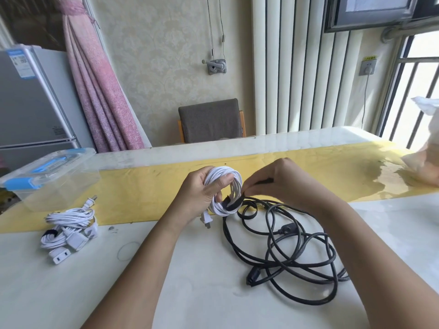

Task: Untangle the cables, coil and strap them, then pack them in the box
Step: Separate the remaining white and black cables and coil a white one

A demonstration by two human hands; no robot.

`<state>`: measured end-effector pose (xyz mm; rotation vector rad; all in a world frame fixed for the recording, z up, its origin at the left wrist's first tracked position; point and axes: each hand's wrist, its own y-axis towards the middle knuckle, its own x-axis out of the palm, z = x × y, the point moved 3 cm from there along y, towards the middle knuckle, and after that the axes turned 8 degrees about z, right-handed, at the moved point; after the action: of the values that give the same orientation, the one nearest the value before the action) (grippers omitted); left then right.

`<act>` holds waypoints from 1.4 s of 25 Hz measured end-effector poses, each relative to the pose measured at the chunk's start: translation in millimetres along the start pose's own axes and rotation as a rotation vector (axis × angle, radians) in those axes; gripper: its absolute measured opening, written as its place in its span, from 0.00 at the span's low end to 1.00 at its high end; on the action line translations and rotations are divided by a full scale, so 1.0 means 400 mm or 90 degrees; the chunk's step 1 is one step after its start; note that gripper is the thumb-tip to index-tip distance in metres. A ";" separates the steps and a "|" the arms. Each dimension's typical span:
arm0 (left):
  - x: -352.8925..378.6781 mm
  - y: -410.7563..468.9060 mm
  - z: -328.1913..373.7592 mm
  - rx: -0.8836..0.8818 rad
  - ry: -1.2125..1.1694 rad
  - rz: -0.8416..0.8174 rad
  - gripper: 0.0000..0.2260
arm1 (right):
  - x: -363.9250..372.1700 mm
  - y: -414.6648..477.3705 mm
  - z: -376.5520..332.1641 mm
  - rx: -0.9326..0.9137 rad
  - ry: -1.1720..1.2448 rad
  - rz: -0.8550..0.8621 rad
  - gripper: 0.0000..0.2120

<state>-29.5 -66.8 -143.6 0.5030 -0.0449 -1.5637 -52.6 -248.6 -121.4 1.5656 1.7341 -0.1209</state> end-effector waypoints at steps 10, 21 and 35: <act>0.007 -0.018 0.019 0.042 0.144 -0.040 0.21 | 0.046 0.006 -0.020 -0.270 -0.284 0.184 0.07; 0.007 -0.038 0.046 0.059 0.105 -0.024 0.18 | 0.082 0.011 -0.004 -0.316 -0.272 0.315 0.15; 0.035 -0.036 0.025 0.148 0.063 0.032 0.18 | 0.078 0.010 -0.011 -0.337 -0.203 0.389 0.05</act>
<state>-46.0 -82.1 -143.3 0.7560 -0.1627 -1.4903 -49.3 -220.2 -135.2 1.4962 0.8887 0.3483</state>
